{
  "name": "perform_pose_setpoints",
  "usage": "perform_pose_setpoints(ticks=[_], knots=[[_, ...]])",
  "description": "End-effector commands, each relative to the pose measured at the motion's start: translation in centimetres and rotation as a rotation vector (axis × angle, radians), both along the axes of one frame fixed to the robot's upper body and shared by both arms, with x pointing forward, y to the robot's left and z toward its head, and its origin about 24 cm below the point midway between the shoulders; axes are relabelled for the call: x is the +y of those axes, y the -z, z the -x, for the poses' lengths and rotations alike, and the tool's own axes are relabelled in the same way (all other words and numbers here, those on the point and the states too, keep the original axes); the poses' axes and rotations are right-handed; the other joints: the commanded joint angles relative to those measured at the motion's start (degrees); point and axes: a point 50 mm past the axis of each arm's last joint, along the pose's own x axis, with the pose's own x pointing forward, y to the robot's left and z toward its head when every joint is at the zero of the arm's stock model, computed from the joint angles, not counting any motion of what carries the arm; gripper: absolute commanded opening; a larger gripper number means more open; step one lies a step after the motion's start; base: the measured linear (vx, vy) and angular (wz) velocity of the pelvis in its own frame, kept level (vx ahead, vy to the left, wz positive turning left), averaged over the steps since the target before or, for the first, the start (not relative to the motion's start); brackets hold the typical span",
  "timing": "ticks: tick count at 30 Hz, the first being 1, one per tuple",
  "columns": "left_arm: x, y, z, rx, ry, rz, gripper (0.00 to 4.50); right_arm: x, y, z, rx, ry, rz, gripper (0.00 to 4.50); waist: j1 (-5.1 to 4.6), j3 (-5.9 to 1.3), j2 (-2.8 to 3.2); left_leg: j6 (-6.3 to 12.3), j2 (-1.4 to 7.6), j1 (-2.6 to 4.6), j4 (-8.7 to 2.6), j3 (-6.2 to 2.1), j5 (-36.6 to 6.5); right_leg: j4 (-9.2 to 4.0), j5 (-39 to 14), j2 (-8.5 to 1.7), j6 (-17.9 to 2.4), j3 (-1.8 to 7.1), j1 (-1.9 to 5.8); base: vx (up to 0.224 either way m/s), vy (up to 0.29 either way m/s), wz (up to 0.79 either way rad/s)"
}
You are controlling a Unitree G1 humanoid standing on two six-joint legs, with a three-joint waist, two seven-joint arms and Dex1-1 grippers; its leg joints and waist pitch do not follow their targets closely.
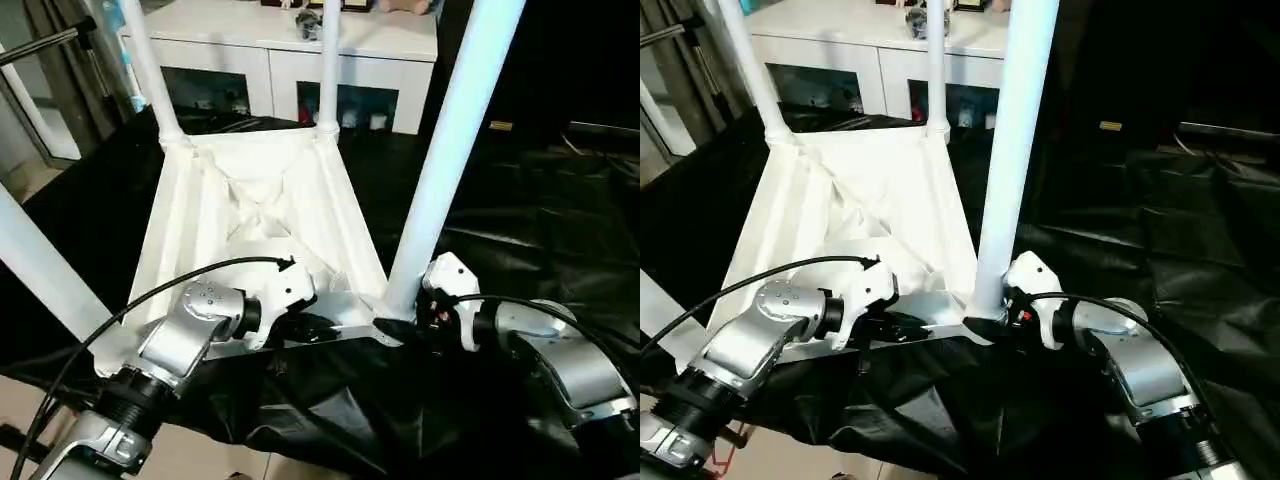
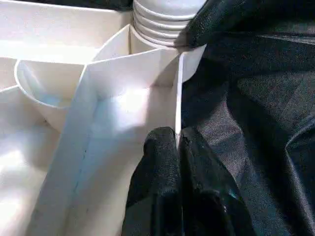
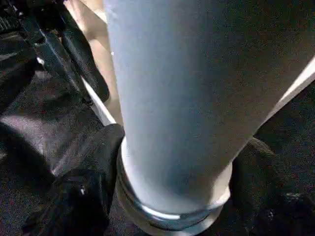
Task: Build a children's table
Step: Rotate leg to tighten
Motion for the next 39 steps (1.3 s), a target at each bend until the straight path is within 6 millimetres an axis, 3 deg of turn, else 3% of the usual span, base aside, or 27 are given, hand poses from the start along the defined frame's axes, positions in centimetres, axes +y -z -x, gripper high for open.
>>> perform_pose_setpoints(ticks=[1,5,8,11,13,16,17,18,19,21,22,23,25,26,28,29,31,33,34,36,38,39], knots=[[0.2,0.9,0.6,0.050,0.000,-0.011,0.00,0.7,0.0,-0.3,-0.003,-0.014,-0.022,2.94,0.34,-2.73,-1.23,0.27,0.34,0.54,-4.50,-0.50,-22.28,-5.95,-29.94,-1.47,-6.37,0.55,1.48,0.000,0.000,0.00],[0.2,0.9,0.6,0.053,-0.009,-0.009,0.00,0.9,0.4,-0.6,0.013,0.031,-0.051,2.77,0.11,-2.60,-1.19,-0.04,0.30,0.56,-4.60,-0.60,-23.21,-6.09,-31.08,-1.41,-6.10,0.51,1.37,0.000,0.000,0.00],[-0.5,1.0,0.1,0.025,-0.087,-0.003,0.00,1.8,1.3,-1.1,0.029,0.124,-0.080,2.76,-0.31,-2.37,-1.34,-0.86,0.15,0.41,-4.66,-0.87,-24.84,-6.34,-35.12,-1.53,-5.08,0.17,1.23,0.000,0.000,0.00],[-2.3,1.0,-1.2,-0.006,-0.254,0.011,0.00,3.4,2.8,-1.8,0.038,0.280,-0.055,2.75,-0.99,-2.40,-1.21,-2.24,-0.09,1.01,-4.48,-1.27,-26.40,-7.08,-38.01,-1.65,-4.13,-0.36,0.96,0.000,0.000,0.00],[-3.2,0.9,-1.8,-0.019,-0.327,0.024,0.00,4.1,3.4,-2.2,0.039,0.372,-0.028,2.74,-1.42,-2.39,-1.08,-2.01,-0.01,0.89,-4.99,-1.54,-27.61,-7.30,-36.28,-1.45,-4.42,-0.99,1.37,0.000,0.000,0.00],[-4.5,0.7,-2.2,-0.040,-0.368,0.038,0.00,5.2,3.9,-2.6,0.033,0.440,-0.003,2.74,-1.87,-2.23,-0.71,-1.60,-0.15,1.70,-5.05,-1.62,-30.91,-8.43,-36.86,-1.55,-4.37,-1.86,1.06,0.000,0.000,0.00],[-5.5,0.5,-2.2,-0.053,-0.370,0.050,0.00,6.5,4.0,-2.7,0.020,0.441,-0.013,2.74,-1.93,-2.39,-1.44,-1.24,-0.15,1.79,-4.87,-1.73,-30.95,-8.52,-37.80,-1.80,-3.96,-2.12,1.27,0.000,0.000,0.00],[-6.2,0.3,-2.0,-0.063,-0.340,0.066,0.00,7.7,3.6,-2.6,0.022,0.410,-0.067,3.09,-2.11,-2.05,-1.28,-1.15,-0.03,1.99,-5.12,-1.83,-32.02,-9.08,-38.48,-1.83,-3.52,-2.44,1.22,0.000,0.000,0.00],[-6.2,0.3,-2.0,-0.063,-0.340,0.066,0.00,7.7,3.6,-2.6,0.022,0.410,-0.067,3.30,-2.21,-2.00,-1.14,-1.07,-0.02,2.07,-5.20,-1.91,-32.84,-9.23,-38.78,-1.83,-3.22,-2.65,1.32,0.000,0.000,0.00],[-6.2,0.2,-1.7,-0.067,-0.301,0.071,0.00,8.3,3.3,-2.6,0.032,0.376,-0.118,3.43,-2.49,-1.75,-0.55,-1.26,0.21,2.39,-5.77,-2.35,-36.33,-9.75,-38.73,-1.84,-2.35,-3.61,1.82,0.000,0.000,0.00],[-6.0,0.2,-1.5,-0.070,-0.271,0.077,0.00,8.3,3.0,-2.6,0.040,0.357,-0.137,3.50,-2.49,-1.75,-0.55,-1.26,0.21,2.39,-5.77,-2.35,-36.33,-9.75,-38.73,-1.84,-2.35,-3.61,1.82,0.004,0.053,-0.13],[-5.5,0.1,-1.0,-0.070,-0.213,0.088,0.00,7.8,2.6,-2.6,0.028,0.323,-0.153,3.65,-2.64,-1.99,-0.06,-1.40,0.48,2.08,-6.62,-2.74,-37.64,-9.45,-35.08,-2.13,-2.69,-4.20,3.09,0.004,0.053,-0.13],[-4.7,-0.1,-0.7,-0.066,-0.165,0.099,0.00,7.0,1.9,-2.6,-0.008,0.268,-0.160,3.89,-2.82,-1.98,0.35,-1.54,0.82,2.29,-7.10,-2.76,-39.35,-9.32,-31.74,-2.47,-3.85,-4.31,3.30,0.000,0.000,0.00],[-4.3,-0.1,-0.5,-0.058,-0.146,0.104,0.00,6.4,1.5,-2.6,-0.018,0.240,-0.161,3.99,-2.98,-2.01,0.05,-1.34,0.74,2.42,-6.90,-2.61,-39.35,-9.38,-31.12,-2.69,-4.51,-4.26,3.20,0.000,0.000,0.00],[-3.7,-0.2,-0.4,-0.046,-0.124,0.106,0.00,5.7,1.1,-2.4,-0.035,0.197,-0.154,3.99,-2.64,-2.14,0.20,-0.79,0.55,2.44,-6.58,-2.16,-36.43,-9.36,-30.89,-3.10,-5.59,-3.75,2.94,0.000,0.000,0.00],[-3.5,-0.3,-0.3,-0.053,-0.101,0.109,0.00,5.3,0.9,-2.3,-0.047,0.165,-0.146,3.99,-2.43,-2.26,-0.10,-0.29,0.55,2.34,-6.40,-1.80,-33.78,-9.11,-29.56,-3.20,-6.78,-3.32,2.72,0.000,0.000,0.00],[-3.1,-0.4,-0.2,-0.045,-0.075,0.113,0.00,4.8,0.7,-2.1,-0.051,0.127,-0.142,3.99,-1.70,-2.45,-0.37,0.45,0.61,1.75,-6.26,-1.36,-29.22,-8.43,-26.94,-3.21,-8.24,-2.79,2.89,0.000,0.000,0.00],[-1.7,-0.6,0.3,-0.022,0.006,0.110,0.00,2.9,0.2,-1.0,-0.018,-0.010,-0.136,3.99,-0.81,-2.89,-0.88,1.81,0.62,1.18,-5.91,-0.76,-23.94,-7.39,-23.38,-3.04,-9.10,-2.10,3.22,0.000,0.000,0.00],[-1.4,-0.6,0.5,-0.013,0.025,0.109,0.00,2.5,0.2,-0.7,-0.004,-0.044,-0.132,3.99,-0.43,-2.97,-0.83,2.22,0.79,1.10,-5.83,-0.67,-22.27,-7.03,-21.62,-3.06,-9.43,-1.88,3.29,0.051,-0.043,0.05],[-1.0,-0.7,0.6,-0.005,0.053,0.106,0.00,2.1,0.1,-0.3,0.017,-0.092,-0.129,3.99,0.45,-2.79,-0.93,2.98,0.89,1.60,-5.46,-0.09,-20.53,-6.64,-20.47,-2.67,-10.83,-1.31,2.38,0.054,-0.047,0.08],[-0.3,-0.9,0.7,0.010,0.086,0.094,0.00,1.6,0.0,0.6,0.083,-0.187,-0.128,3.99,1.01,-3.00,-1.06,3.20,0.92,1.91,-4.98,0.35,-19.02,-6.09,-18.47,-2.41,-11.83,-0.83,2.13,0.059,-0.053,0.17],[0.2,-0.9,0.6,0.015,0.099,0.078,0.00,1.4,0.0,1.2,0.116,-0.247,-0.113,3.99,1.36,-3.10,-0.77,3.52,1.08,2.00,-4.89,0.50,-17.46,-5.71,-16.21,-2.34,-12.64,-0.70,2.24,0.065,-0.040,0.15]])
